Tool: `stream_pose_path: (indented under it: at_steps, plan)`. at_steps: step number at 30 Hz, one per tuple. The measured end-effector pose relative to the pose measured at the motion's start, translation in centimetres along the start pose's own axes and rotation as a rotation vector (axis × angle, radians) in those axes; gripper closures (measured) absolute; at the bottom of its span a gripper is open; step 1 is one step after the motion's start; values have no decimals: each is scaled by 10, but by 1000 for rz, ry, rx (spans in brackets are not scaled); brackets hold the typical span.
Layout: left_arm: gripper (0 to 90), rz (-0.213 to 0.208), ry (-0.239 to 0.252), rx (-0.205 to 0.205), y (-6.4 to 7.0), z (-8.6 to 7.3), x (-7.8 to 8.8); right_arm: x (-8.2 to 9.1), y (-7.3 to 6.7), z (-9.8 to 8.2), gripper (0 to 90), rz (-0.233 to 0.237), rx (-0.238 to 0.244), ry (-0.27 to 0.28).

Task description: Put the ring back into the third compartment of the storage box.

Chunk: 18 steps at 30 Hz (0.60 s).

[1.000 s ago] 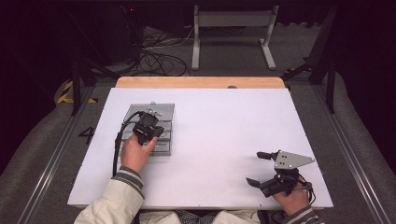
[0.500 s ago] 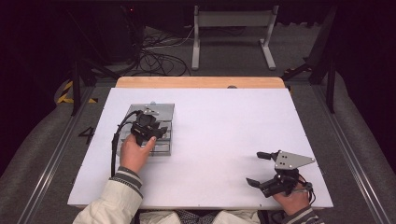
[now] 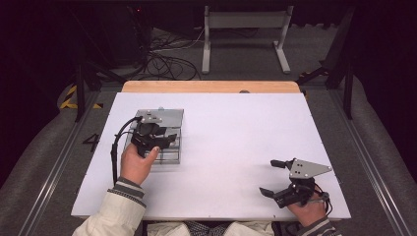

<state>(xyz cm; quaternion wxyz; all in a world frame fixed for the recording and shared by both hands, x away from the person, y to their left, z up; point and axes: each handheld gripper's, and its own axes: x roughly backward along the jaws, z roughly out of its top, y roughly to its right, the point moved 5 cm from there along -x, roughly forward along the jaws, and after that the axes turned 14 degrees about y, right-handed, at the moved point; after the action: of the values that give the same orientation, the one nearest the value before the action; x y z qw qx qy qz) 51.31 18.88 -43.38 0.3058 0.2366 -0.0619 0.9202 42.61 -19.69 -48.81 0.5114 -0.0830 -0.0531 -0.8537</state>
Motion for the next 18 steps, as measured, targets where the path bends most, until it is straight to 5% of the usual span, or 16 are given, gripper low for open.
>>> stream_pose_path:
  at_steps: [13,18]
  plan:
    - [471,-27,43,-28,12,4,17,1,-1,0,26,0,2,2]
    - [416,-83,91,-22,19,2,30,1,-1,1,27,2,1,5]
